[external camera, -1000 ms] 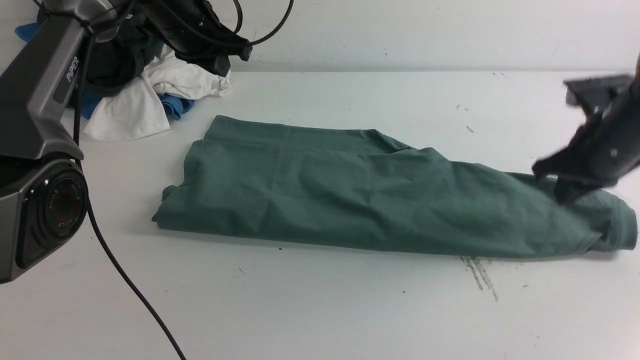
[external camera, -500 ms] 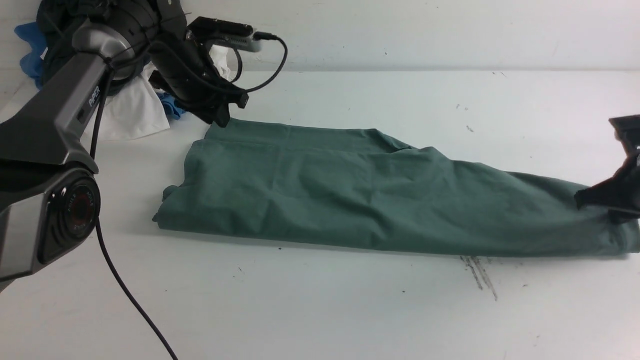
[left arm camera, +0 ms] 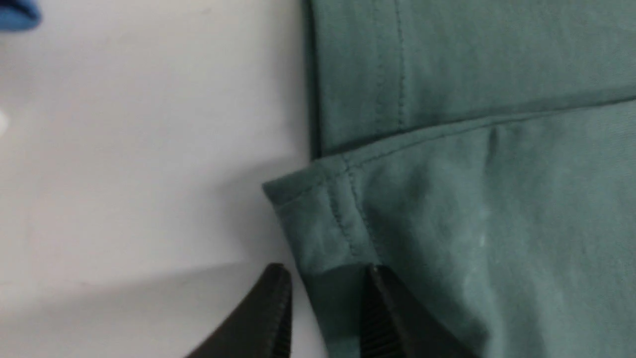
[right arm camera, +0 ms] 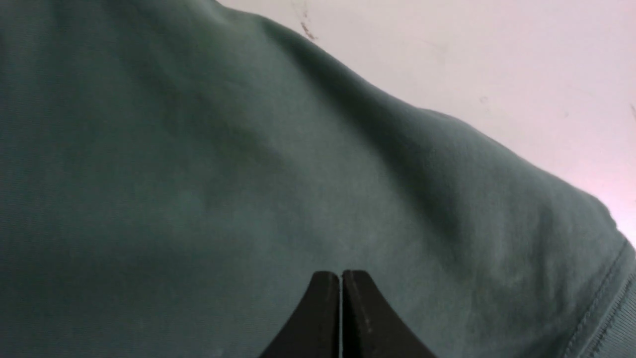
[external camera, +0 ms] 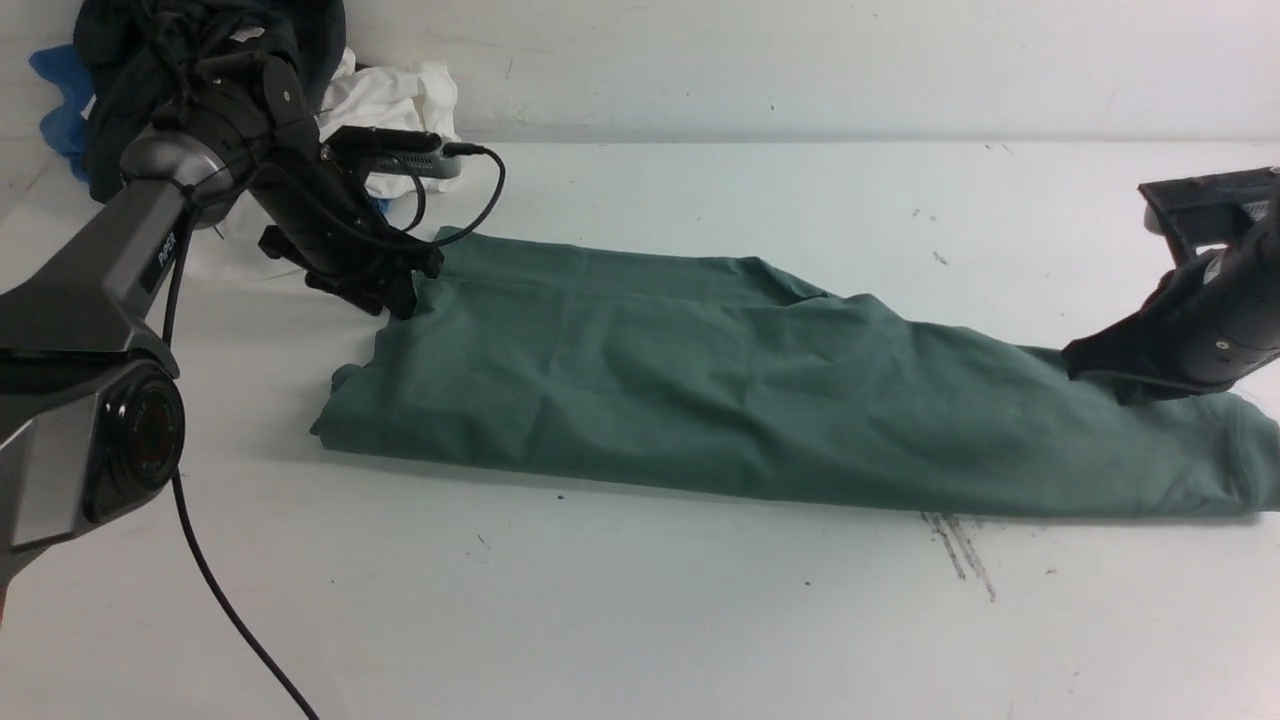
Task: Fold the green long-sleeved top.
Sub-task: Use both arms to drag the lower edge of the fabric forward and fold it over the upper edge
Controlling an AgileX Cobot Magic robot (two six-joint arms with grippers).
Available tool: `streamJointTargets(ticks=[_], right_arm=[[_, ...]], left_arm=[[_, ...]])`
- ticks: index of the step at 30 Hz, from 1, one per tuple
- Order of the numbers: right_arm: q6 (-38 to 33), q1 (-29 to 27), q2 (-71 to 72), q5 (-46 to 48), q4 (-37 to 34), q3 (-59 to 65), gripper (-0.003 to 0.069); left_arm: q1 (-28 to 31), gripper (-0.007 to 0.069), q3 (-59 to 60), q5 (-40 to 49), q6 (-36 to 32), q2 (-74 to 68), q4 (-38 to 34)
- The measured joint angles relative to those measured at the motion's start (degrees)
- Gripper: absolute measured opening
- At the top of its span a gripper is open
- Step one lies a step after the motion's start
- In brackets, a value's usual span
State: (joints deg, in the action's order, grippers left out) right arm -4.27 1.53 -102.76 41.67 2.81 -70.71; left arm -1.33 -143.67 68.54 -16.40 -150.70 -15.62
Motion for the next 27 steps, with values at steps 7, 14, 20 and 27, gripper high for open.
streamJointTargets(ticks=[7,14,20,27], right_arm=[[-0.45,0.0,0.0,0.88,-0.32,0.0,0.0009],[-0.63,0.0,0.0,1.45,-0.32,0.0,0.0009],[-0.63,0.0,0.0,1.45,-0.32,0.0,0.0009],[-0.63,0.0,0.0,1.62,-0.32,0.06,0.0009]], left_arm=[[-0.09,0.0001,-3.08,1.08,-1.48,-0.96,-1.9],[-0.09,-0.0004,-13.55,2.72,-1.48,-1.05,-2.16],[-0.16,-0.0004,-15.53,-3.29,-1.48,0.06,-2.1],[-0.57,0.0004,-15.67,-18.18,-1.42,-4.16,-3.07]])
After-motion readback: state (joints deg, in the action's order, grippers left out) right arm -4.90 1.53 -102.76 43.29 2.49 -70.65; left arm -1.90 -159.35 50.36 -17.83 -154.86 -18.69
